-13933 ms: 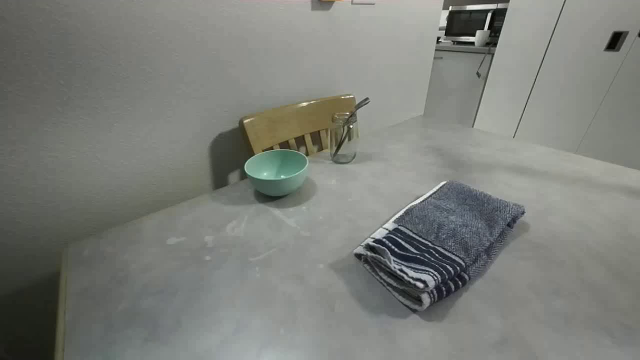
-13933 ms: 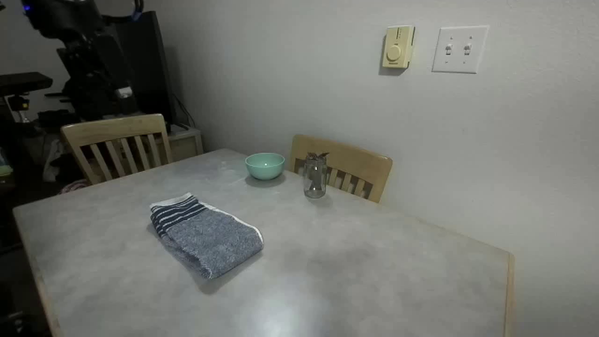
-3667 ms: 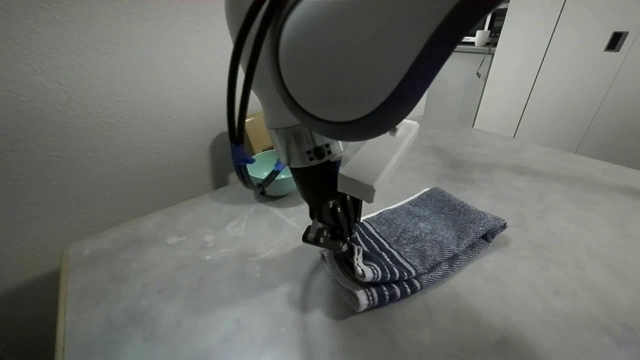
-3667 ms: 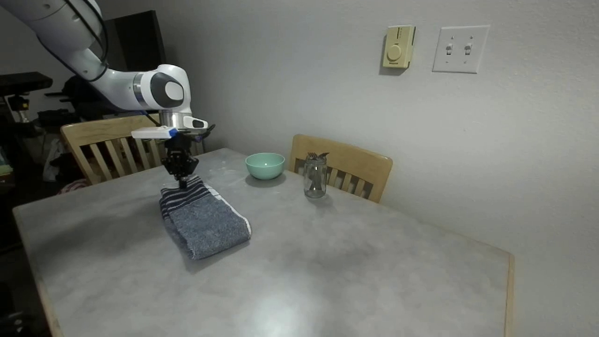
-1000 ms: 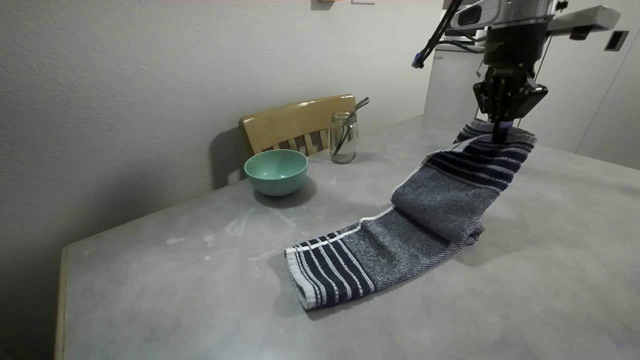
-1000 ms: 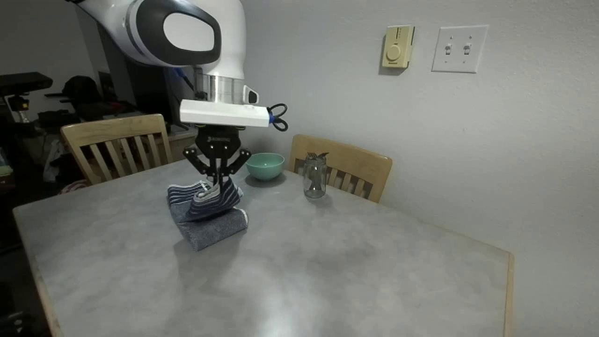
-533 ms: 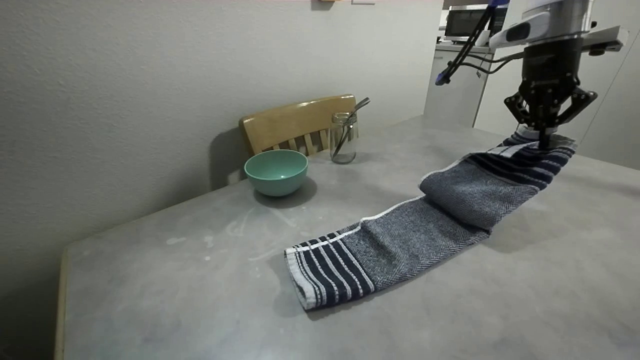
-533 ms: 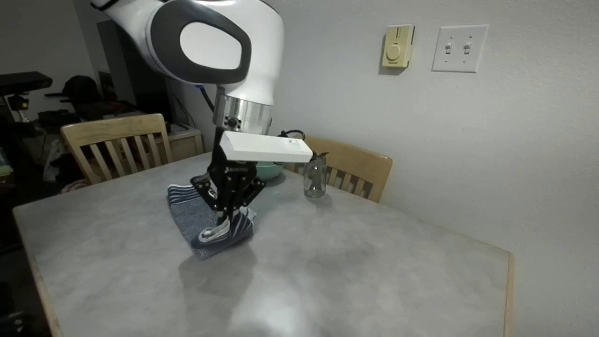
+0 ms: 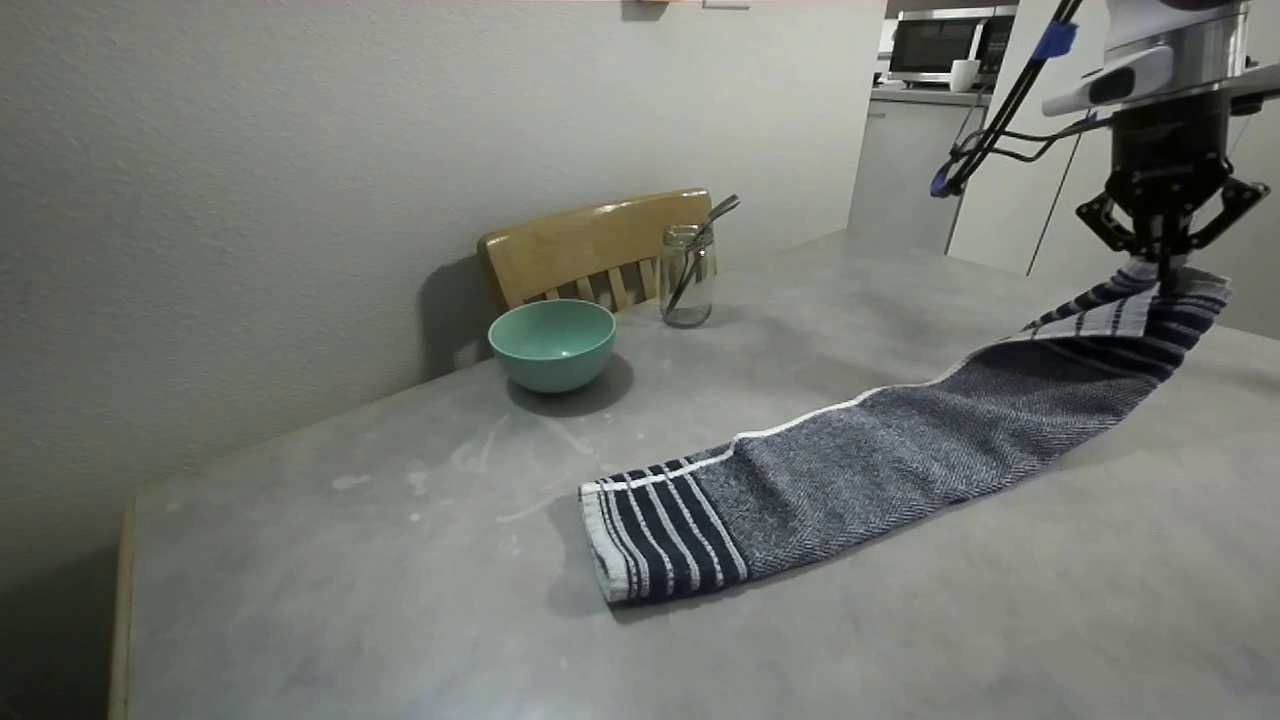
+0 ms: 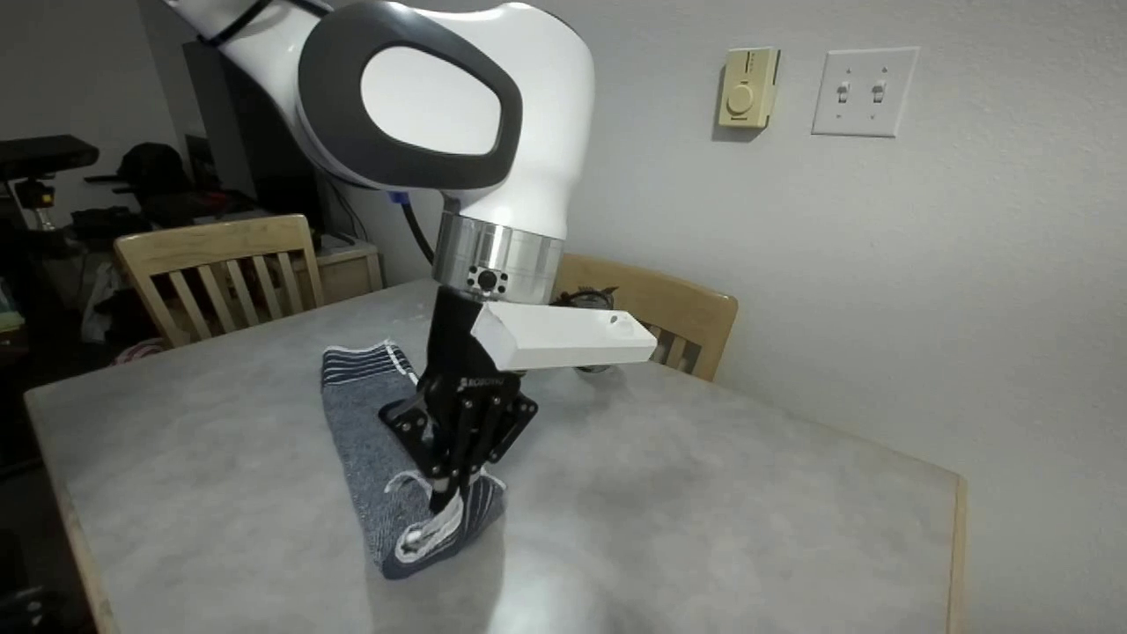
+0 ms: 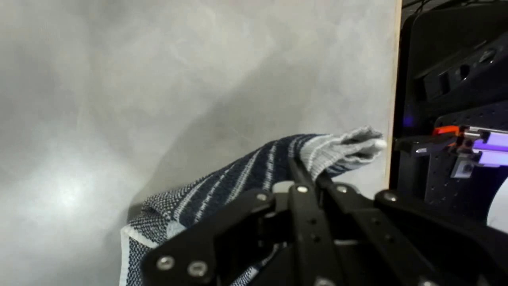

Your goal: Unfold the towel once

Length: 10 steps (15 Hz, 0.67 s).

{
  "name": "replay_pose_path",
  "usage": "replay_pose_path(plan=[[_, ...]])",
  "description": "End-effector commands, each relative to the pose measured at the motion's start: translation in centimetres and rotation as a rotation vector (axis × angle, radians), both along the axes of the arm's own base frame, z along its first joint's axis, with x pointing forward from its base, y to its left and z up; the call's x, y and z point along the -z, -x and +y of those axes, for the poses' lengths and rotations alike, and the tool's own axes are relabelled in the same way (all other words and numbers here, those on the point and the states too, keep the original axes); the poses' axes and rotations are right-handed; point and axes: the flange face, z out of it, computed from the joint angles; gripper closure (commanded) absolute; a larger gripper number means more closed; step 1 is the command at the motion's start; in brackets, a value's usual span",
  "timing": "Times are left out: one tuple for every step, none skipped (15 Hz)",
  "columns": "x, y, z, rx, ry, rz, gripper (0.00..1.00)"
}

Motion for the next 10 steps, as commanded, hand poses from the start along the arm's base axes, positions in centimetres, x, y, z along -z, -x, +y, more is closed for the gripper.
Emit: replay_pose_path(plan=[[0.1,0.0,-1.2,-0.052,-0.007,-0.012,0.99],[0.3,-0.1,-1.2,-0.061,-0.011,-0.015,0.99],[0.4,-0.2,-1.1,-0.064,-0.013,-0.017,0.99],[0.5,-0.4,-1.0,-0.062,-0.019,-0.018,0.99],[0.7,-0.6,-1.1,-0.056,-0.027,-0.028,0.99],[0.8,-0.7,-1.3,-0.046,-0.035,-0.033,0.99],[0.9,-1.0,-1.6,-0.019,-0.046,-0.045,0.99],[1.0,-1.2,-1.9,0.014,-0.058,-0.059,0.99],[0.9,-1.5,-2.4,0.063,-0.073,-0.073,0.99],[0.7,-1.7,-3.2,0.121,-0.084,-0.091,0.99]])
